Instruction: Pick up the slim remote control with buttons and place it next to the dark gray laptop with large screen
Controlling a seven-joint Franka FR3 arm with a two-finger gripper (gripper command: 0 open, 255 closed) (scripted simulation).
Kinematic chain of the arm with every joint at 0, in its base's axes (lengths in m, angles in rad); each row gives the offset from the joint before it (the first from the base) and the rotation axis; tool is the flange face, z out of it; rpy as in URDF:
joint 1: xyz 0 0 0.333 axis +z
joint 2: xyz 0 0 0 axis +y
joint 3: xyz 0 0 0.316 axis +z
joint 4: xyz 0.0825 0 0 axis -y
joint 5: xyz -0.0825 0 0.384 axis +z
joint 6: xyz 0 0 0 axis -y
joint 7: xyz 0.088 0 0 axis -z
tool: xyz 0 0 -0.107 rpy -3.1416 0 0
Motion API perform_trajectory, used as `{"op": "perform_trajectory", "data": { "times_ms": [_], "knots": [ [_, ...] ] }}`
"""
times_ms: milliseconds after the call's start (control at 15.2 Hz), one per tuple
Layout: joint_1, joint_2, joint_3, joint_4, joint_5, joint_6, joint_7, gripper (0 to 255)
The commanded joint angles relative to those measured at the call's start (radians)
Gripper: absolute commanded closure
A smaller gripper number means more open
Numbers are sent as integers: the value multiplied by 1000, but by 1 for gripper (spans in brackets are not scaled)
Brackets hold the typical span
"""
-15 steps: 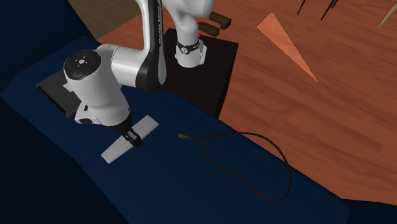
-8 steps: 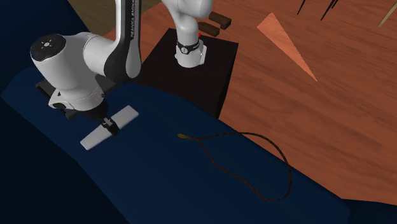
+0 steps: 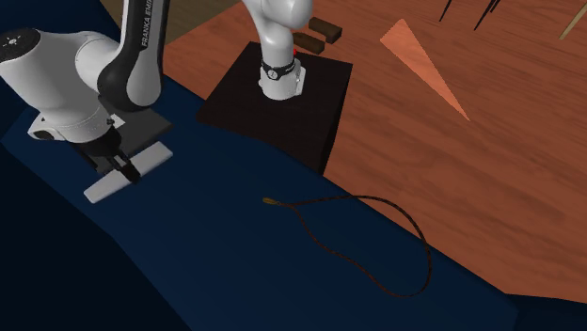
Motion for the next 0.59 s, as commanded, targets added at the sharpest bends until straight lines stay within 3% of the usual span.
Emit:
{"op": "perform_trajectory", "data": {
  "times_ms": [0,198,528],
  "knots": [
    [-34,8,-13,15,12,-6,-57,255],
    [-80,32,-30,59,26,-26,-131,255],
    [-79,75,-32,46,22,31,-128,255]
  ]
}}
